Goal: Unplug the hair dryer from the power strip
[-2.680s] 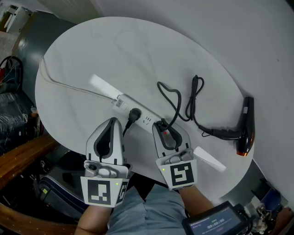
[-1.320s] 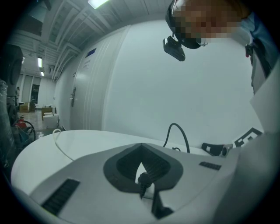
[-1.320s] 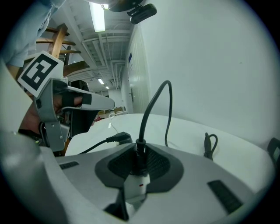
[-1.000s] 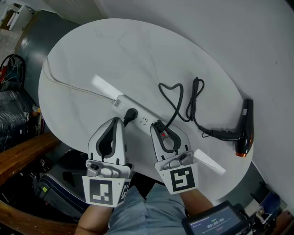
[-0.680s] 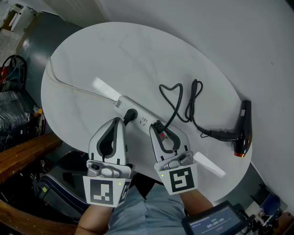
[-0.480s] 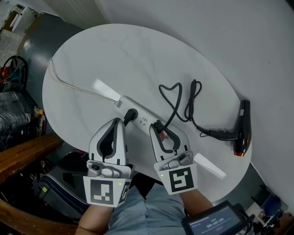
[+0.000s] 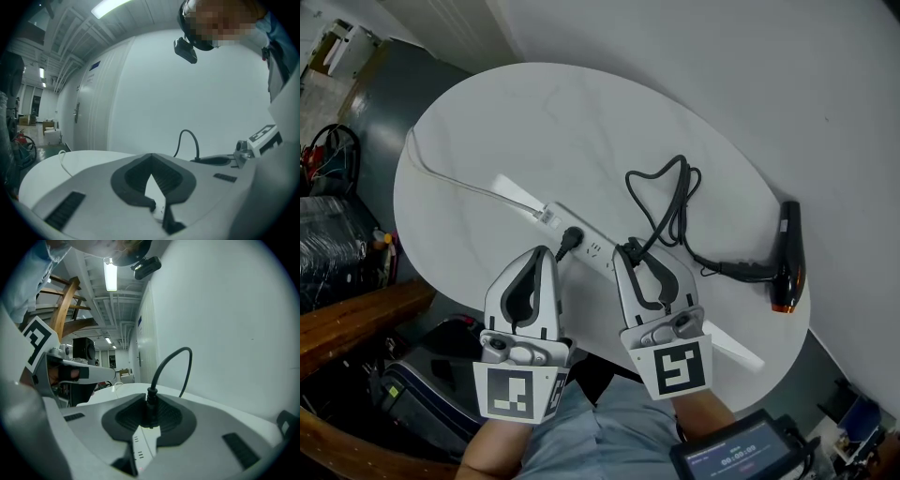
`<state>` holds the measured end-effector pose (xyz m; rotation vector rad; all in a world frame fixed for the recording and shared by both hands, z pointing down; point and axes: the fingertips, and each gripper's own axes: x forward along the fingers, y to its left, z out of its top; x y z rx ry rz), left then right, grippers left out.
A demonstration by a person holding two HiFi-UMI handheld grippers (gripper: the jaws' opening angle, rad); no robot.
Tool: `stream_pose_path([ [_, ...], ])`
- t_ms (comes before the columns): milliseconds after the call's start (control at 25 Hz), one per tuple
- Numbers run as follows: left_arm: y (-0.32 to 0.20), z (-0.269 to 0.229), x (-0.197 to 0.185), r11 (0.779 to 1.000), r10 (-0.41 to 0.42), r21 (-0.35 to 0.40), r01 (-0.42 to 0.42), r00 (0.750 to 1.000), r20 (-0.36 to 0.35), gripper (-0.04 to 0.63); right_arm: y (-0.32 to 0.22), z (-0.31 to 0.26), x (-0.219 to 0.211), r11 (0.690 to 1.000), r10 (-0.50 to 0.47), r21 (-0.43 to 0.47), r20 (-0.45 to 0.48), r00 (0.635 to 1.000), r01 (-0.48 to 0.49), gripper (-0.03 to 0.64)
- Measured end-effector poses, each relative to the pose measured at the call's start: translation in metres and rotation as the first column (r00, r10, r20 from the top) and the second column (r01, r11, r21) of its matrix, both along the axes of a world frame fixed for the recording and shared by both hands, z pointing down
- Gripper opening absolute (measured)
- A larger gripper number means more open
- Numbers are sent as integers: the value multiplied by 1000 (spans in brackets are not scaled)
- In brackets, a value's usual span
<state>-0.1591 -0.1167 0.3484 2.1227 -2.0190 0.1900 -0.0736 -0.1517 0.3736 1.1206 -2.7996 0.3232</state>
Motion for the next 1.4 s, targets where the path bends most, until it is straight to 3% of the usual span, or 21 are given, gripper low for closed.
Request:
stream_pose_path([
  [520, 9, -24, 38, 993, 92, 66, -93, 996, 12, -2, 10, -22, 42, 992, 98, 80, -15, 995, -96, 57],
  [920, 22, -23, 73, 984, 169, 48, -171, 985, 30, -3, 27, 5, 87, 983, 170, 80, -72, 983, -164, 57],
  [1120, 26, -16, 83, 979, 203, 24, -204, 978, 50, -3, 33, 43, 108, 985, 174, 49, -180, 968, -168, 57],
  [1400, 34, -11, 93, 970, 242, 6, -243, 968, 62, -3, 48, 100, 136, 953, 232, -122, -286, 930, -276, 75],
])
